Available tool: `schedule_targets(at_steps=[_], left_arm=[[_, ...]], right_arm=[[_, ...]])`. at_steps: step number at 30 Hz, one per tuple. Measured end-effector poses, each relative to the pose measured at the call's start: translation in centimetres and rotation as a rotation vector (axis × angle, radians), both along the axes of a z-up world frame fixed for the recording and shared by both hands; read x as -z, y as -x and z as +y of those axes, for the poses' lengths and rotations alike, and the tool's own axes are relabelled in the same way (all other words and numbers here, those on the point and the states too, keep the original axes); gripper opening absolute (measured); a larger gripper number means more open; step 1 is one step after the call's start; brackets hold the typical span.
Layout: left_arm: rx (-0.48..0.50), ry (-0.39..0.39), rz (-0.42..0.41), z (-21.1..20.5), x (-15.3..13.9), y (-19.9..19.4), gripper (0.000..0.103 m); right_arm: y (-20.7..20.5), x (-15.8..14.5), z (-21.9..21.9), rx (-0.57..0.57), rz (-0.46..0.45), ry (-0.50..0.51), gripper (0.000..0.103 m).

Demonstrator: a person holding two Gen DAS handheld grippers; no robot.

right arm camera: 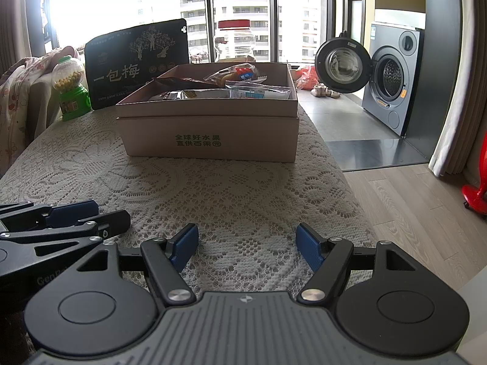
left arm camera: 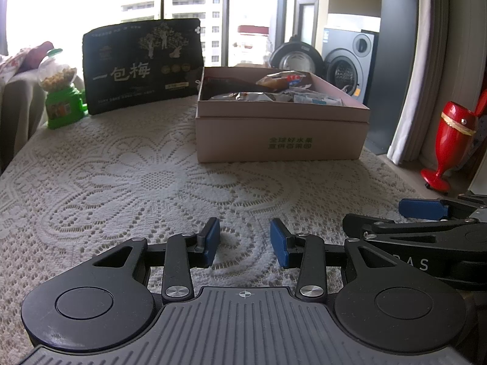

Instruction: Organize snacks

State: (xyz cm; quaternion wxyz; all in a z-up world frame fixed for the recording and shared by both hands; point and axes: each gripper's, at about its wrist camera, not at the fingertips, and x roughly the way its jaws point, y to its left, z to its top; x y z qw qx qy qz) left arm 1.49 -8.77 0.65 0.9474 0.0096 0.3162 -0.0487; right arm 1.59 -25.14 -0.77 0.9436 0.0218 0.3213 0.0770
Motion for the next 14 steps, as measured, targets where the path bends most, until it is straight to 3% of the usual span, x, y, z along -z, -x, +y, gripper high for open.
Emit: schedule_targets(at_steps=[14], left_arm=[[0.000, 0.004, 0.000, -0.01, 0.00, 0.02, 0.042]], right_arm=[[-0.01, 0.01, -0.02, 0.000, 0.000, 0.000, 0.072]])
